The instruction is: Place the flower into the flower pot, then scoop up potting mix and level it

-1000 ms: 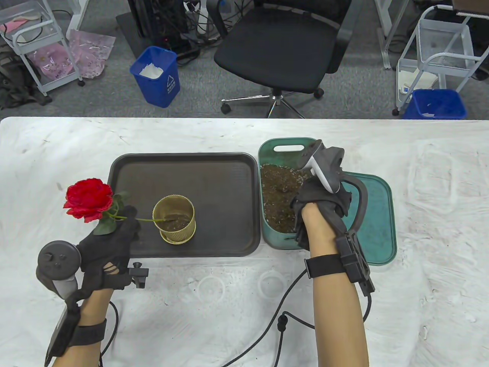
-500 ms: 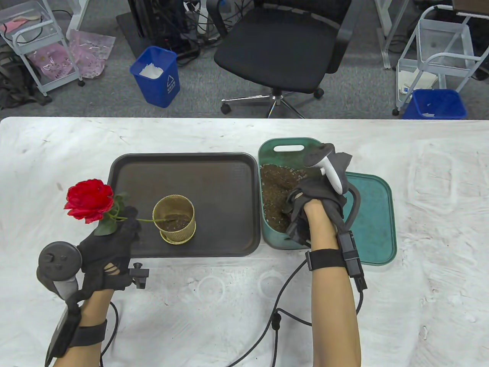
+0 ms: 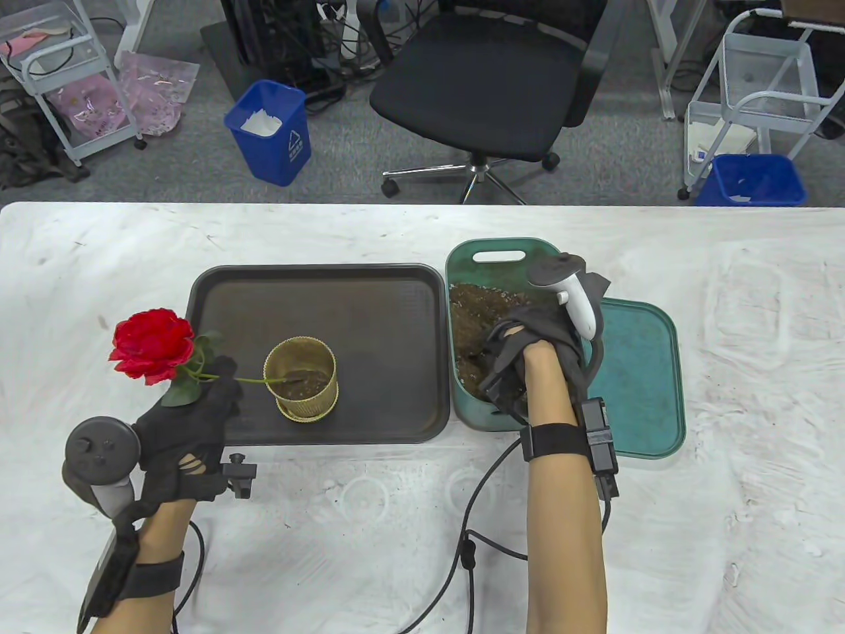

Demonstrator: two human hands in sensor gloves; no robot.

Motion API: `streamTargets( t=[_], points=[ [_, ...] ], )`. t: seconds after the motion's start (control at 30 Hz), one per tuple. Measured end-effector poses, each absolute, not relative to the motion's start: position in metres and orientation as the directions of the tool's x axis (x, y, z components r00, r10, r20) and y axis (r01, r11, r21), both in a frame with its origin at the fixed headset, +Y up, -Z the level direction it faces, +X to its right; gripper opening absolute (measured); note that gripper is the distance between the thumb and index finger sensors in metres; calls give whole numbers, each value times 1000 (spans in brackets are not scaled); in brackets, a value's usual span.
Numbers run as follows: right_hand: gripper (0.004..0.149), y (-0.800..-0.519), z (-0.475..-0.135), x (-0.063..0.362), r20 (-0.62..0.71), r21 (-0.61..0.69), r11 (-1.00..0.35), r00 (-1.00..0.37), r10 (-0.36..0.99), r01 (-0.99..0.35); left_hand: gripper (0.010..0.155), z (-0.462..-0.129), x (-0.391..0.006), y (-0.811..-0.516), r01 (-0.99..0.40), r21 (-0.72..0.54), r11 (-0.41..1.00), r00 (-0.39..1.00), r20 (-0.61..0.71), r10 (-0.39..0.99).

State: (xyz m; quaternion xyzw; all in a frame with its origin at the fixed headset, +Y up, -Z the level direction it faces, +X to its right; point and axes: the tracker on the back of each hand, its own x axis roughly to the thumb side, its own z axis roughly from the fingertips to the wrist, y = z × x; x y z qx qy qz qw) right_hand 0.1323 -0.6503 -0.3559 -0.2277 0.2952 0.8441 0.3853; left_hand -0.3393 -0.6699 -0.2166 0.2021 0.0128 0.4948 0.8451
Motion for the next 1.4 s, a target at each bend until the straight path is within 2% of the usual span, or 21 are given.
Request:
streamTargets(
  t=[0.33,0.53,0.77,0.93,1.1,1.4],
  points=[
    [54,-641,-336,150,-651,159,-387,-391,650,-908,44,-217,-340,-669,-835,352,423,504,178,845],
    [54,-630,-322,160,-640,76,-375,-334,692,-924,43,-217,-340,-669,-837,349,422,502,179,846],
    [54,-608,-308,166,-602,36,-346,-296,741,-938,43,-217,-340,-668,-834,349,427,507,183,842],
    [54,-591,-302,155,-559,69,-340,-319,766,-938,44,-217,-340,-669,-835,349,425,506,183,843],
    [54,-580,-299,126,-488,166,-325,-364,793,-931,43,-217,-339,-669,-835,347,426,507,186,842],
    [53,-583,-299,63,-394,347,-318,-445,804,-882,43,-217,-339,-669,-835,346,428,508,188,840]
  ],
)
